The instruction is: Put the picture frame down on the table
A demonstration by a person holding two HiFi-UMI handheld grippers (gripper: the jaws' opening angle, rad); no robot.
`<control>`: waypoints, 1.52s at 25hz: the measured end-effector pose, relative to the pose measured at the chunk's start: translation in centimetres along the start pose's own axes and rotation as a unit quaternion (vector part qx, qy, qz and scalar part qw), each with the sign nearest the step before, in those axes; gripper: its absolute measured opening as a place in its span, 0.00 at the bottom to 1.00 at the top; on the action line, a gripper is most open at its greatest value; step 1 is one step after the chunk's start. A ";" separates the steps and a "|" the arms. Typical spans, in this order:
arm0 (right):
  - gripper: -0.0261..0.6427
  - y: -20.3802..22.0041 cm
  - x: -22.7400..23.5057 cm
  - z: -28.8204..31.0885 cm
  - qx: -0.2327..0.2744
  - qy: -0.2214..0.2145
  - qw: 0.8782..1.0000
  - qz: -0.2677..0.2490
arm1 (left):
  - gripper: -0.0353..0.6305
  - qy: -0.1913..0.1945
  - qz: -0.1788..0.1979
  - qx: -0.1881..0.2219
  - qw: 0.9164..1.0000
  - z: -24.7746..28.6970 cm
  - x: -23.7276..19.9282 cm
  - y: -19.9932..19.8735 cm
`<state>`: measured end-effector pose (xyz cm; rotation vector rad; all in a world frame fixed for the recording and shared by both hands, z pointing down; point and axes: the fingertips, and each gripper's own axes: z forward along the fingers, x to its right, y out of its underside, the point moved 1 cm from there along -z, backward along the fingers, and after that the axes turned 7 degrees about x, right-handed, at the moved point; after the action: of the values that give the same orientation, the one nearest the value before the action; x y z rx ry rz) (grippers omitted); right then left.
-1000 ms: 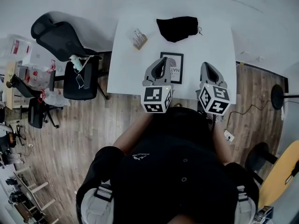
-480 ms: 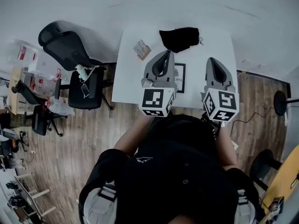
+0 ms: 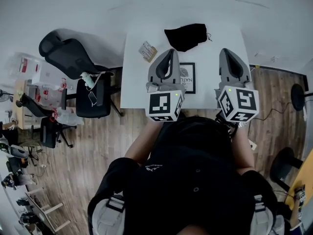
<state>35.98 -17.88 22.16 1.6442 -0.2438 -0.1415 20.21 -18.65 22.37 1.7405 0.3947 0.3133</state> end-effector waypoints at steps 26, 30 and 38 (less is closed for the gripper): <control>0.04 2.2 -1.1 -1.7 -0.020 -0.007 1.000 0.018 | 0.06 0.015 -0.014 -0.038 0.999 -1.5 1.8 3.3; 0.04 2.3 -1.3 -1.8 -0.022 -0.011 1.000 0.014 | 0.06 0.014 -0.015 -0.040 0.999 -1.6 1.9 3.4; 0.04 2.5 -1.1 -2.0 -0.025 -0.009 0.999 0.019 | 0.06 0.012 -0.016 -0.045 0.999 -1.8 1.9 3.8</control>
<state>35.19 -15.83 24.80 1.5883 -0.2822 -0.1322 21.50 -16.89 26.45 1.6422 0.4191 0.3248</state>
